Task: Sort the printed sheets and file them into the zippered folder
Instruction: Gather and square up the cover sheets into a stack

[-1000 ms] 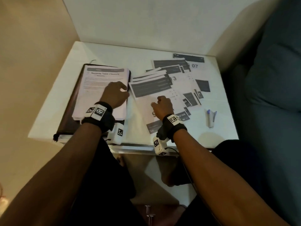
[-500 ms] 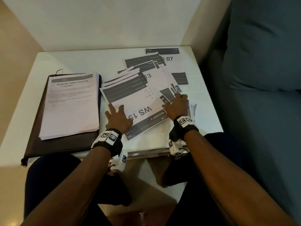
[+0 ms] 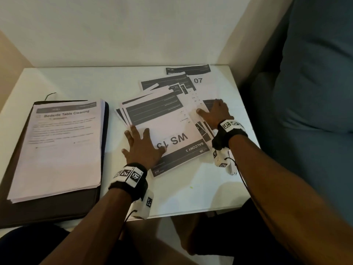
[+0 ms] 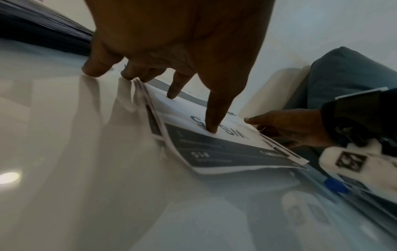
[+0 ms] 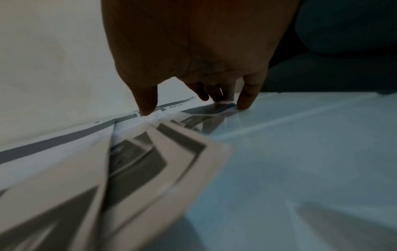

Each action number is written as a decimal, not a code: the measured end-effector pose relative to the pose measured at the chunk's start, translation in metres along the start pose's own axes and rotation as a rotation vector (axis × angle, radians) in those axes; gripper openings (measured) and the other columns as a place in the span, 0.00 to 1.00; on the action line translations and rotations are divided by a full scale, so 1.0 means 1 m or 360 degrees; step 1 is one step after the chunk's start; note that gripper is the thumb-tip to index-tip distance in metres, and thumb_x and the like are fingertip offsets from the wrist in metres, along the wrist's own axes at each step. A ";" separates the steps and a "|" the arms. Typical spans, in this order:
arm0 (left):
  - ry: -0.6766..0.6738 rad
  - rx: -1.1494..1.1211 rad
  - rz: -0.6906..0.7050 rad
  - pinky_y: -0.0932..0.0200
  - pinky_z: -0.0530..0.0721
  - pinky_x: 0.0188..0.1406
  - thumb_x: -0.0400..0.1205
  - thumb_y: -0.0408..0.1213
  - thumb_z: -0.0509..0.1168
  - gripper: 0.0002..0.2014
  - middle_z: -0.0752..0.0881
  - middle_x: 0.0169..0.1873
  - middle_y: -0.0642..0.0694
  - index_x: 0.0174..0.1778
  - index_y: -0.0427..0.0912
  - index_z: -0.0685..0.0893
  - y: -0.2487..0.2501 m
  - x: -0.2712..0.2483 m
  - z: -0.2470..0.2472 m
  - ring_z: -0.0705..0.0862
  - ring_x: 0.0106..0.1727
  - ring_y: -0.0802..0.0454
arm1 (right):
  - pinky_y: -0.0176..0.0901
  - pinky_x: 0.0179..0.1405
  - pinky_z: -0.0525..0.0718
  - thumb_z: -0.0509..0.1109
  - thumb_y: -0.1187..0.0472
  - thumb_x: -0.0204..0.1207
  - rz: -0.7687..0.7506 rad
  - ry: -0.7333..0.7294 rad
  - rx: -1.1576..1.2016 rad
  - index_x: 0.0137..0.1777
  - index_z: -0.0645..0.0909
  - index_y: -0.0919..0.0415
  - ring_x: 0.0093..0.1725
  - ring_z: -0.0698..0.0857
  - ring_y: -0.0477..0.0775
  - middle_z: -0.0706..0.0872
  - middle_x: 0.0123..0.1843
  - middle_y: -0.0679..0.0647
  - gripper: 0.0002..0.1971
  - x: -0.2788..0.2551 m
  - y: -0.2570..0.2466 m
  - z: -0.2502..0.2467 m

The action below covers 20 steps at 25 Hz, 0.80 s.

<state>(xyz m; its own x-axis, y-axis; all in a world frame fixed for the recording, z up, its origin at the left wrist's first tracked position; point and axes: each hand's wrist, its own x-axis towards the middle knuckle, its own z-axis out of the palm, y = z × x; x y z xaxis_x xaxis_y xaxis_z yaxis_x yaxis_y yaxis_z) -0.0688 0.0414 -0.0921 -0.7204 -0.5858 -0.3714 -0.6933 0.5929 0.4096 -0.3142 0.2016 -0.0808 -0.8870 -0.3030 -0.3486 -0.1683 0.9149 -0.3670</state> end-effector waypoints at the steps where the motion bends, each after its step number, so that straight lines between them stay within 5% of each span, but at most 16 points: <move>1: 0.0003 -0.0012 -0.0004 0.20 0.51 0.83 0.82 0.64 0.68 0.47 0.33 0.91 0.42 0.91 0.49 0.53 0.004 0.006 0.000 0.32 0.91 0.37 | 0.74 0.82 0.63 0.66 0.35 0.80 -0.0057 0.0012 -0.0044 0.90 0.49 0.61 0.90 0.51 0.62 0.50 0.92 0.58 0.48 -0.006 -0.001 0.007; 6: 0.0024 -0.0063 0.0058 0.27 0.55 0.88 0.83 0.60 0.70 0.45 0.37 0.91 0.41 0.90 0.44 0.57 0.001 0.000 -0.002 0.37 0.92 0.39 | 0.69 0.83 0.64 0.64 0.49 0.85 -0.0235 0.0055 -0.0045 0.89 0.54 0.60 0.90 0.53 0.59 0.53 0.91 0.56 0.37 -0.045 0.004 0.026; 10: 0.0031 -0.0124 0.0153 0.42 0.52 0.91 0.84 0.51 0.73 0.42 0.43 0.92 0.39 0.90 0.43 0.61 -0.030 -0.040 -0.003 0.44 0.92 0.40 | 0.65 0.86 0.61 0.61 0.53 0.87 -0.0268 -0.0027 -0.0063 0.89 0.56 0.61 0.91 0.50 0.59 0.49 0.92 0.57 0.33 -0.099 0.007 0.042; 14: 0.0043 -0.0119 0.0208 0.47 0.52 0.90 0.84 0.45 0.74 0.37 0.48 0.92 0.38 0.88 0.43 0.68 -0.054 -0.079 -0.002 0.48 0.92 0.40 | 0.64 0.85 0.63 0.60 0.58 0.86 -0.0262 -0.0085 -0.0038 0.86 0.61 0.65 0.90 0.52 0.63 0.53 0.91 0.62 0.30 -0.154 0.013 0.062; 18: 0.0012 -0.0085 0.0183 0.43 0.53 0.90 0.85 0.48 0.73 0.37 0.49 0.92 0.37 0.88 0.44 0.67 -0.060 -0.100 0.003 0.48 0.92 0.38 | 0.65 0.66 0.80 0.65 0.50 0.85 -0.0212 0.0255 0.0008 0.76 0.73 0.64 0.78 0.67 0.65 0.70 0.77 0.63 0.25 -0.200 0.006 0.071; 20: -0.0007 -0.0049 0.0181 0.41 0.53 0.90 0.85 0.50 0.72 0.37 0.49 0.91 0.37 0.88 0.45 0.66 -0.059 -0.105 0.005 0.48 0.92 0.37 | 0.63 0.65 0.80 0.70 0.44 0.81 -0.0131 0.0186 0.0089 0.74 0.73 0.64 0.75 0.70 0.65 0.73 0.72 0.63 0.29 -0.216 0.001 0.078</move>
<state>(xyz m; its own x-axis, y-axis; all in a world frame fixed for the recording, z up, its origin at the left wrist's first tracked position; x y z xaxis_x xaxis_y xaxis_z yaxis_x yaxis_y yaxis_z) 0.0480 0.0707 -0.0813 -0.7946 -0.5130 -0.3247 -0.6060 0.6383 0.4747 -0.0891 0.2471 -0.0735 -0.9158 -0.3400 -0.2139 -0.2209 0.8711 -0.4387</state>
